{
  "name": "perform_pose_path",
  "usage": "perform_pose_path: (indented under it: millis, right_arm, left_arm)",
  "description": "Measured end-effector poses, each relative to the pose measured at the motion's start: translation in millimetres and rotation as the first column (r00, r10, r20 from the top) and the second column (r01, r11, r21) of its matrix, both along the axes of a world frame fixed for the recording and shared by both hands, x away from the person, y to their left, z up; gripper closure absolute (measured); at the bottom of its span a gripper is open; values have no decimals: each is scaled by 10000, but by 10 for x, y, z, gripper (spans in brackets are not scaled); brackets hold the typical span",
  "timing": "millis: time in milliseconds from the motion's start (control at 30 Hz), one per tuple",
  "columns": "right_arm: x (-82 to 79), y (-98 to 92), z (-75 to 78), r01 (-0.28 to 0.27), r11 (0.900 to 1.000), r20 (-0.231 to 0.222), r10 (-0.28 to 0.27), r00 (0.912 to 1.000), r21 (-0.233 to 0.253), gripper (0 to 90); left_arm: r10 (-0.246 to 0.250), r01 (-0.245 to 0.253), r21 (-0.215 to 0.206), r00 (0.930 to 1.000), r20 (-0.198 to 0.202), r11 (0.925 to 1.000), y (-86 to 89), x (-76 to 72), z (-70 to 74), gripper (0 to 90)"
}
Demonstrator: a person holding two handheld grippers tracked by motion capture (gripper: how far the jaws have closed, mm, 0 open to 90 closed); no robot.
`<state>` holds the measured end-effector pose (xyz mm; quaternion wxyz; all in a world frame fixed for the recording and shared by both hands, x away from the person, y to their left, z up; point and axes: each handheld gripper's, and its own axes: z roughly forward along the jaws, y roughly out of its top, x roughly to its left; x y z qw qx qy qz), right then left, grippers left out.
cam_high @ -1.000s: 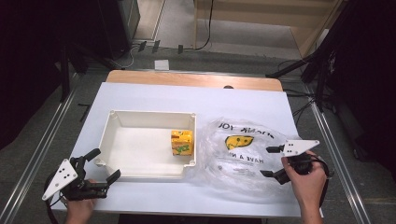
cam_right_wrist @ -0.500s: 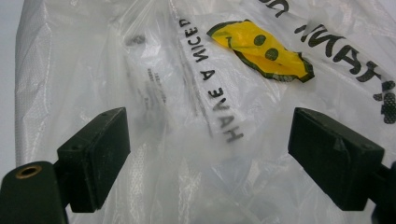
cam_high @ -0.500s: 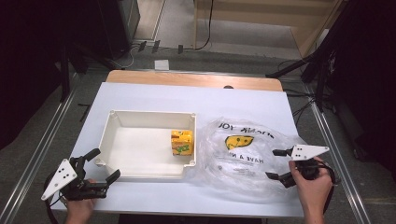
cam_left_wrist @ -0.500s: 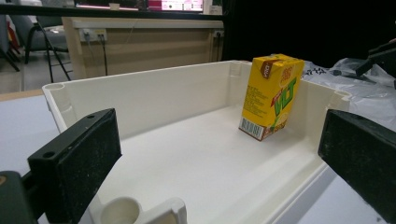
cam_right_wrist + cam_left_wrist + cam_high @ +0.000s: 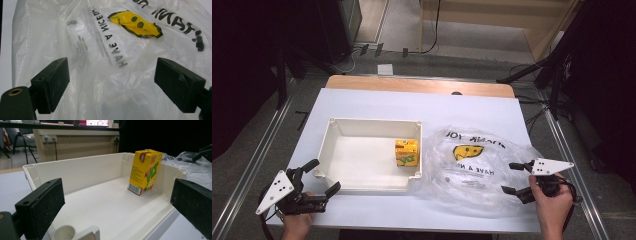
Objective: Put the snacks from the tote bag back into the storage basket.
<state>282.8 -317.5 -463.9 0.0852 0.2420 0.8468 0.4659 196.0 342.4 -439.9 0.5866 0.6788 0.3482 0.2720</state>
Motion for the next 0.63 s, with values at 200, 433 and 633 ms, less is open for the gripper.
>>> perform_pose_path:
  millis: [200, 433, 633]
  right_arm:
    - [-24, -70, -15, 207, 9996, 67, -208, 9998, 186, 141]
    - [-35, -95, -32, 267, 9994, 81, -268, 9996, 217, 141]
    - [-41, -103, -32, 324, 9993, 132, -327, 9994, 202, 141]
  left_arm:
    - [-2, 2, 3, 10000, -2, 10000, -1, -1, 0, 0]
    - [14, -14, -22, 10000, 4, 10000, 5, -1, 1, 0]
    - [37, -37, -48, 10000, -4, 10000, 7, 2, 2, 0]
